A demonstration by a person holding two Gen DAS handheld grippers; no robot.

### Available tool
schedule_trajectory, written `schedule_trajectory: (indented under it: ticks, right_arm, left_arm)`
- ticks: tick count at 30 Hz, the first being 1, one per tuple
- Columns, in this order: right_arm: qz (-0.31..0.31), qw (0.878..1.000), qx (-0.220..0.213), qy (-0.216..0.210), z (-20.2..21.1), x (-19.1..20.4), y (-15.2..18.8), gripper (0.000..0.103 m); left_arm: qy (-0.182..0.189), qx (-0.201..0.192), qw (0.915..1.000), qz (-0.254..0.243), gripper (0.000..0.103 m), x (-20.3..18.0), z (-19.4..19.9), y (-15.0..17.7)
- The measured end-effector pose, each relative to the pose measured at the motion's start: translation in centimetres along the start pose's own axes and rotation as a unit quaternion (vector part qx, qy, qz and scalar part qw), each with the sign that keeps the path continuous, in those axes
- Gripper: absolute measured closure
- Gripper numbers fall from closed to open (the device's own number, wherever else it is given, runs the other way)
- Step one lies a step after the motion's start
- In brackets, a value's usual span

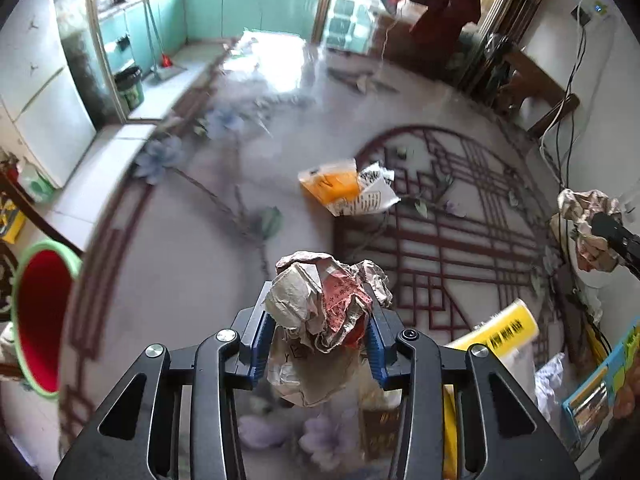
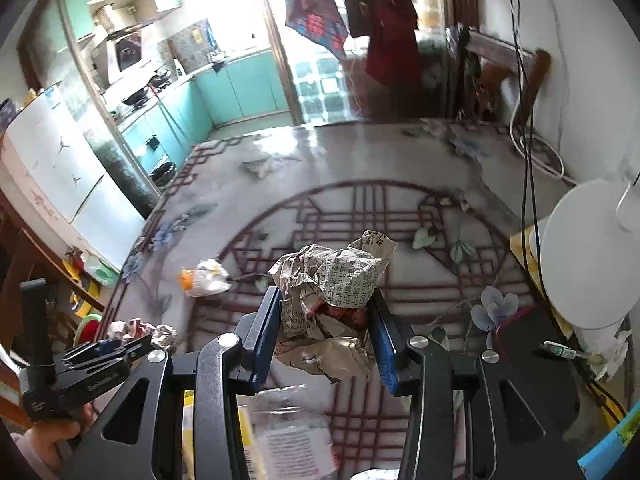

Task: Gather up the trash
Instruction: 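Carry both crumpled papers over the red bucket with both grippers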

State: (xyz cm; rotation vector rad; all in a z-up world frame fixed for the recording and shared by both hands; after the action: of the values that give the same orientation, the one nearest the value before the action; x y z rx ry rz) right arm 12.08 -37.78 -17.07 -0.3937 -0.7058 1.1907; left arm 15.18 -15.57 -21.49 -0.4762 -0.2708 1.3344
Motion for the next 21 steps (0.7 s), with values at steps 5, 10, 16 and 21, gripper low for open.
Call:
schedule_trajectory:
  ticks: [5,10,16,21]
  right_arm:
    - [0.023,1.0,-0.01,-0.002,1.7,3.1,0.2,0.062]
    - [0.038,0.999,-0.014,-0.01,3.2,5.9,1.2,0.062]
    - [0.058,0.998,-0.017,-0.018,4.8,9.0,2.6,0.062]
    - [0.079,0.996,-0.018,-0.024,5.6,11.8,3.6,0.062]
  left_arm:
    - [-0.004,-0.028,0.9996,-0.002,0.065,1.5,3.8,0.4]
    - [-0.006,-0.049,0.9988,-0.002,0.064,2.9,6.6,1.1]
    - [-0.004,-0.066,0.9978,0.008,0.063,4.5,8.7,2.0]
    - [-0.006,-0.079,0.9968,0.015,0.063,5.7,9.9,2.6]
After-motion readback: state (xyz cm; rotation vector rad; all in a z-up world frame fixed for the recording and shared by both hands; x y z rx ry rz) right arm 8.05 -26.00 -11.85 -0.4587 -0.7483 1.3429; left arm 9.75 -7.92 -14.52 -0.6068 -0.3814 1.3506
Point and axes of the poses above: each gripper's, at about its wrist camera, not at the fingertips, and z roughly against the way its jaws point, x to its left, y to its underside, the point moved 10 cm from there along -z, roughly the way its jaws point, and after that the axes turned 6 degrees about -y, right-handed, at the moved point
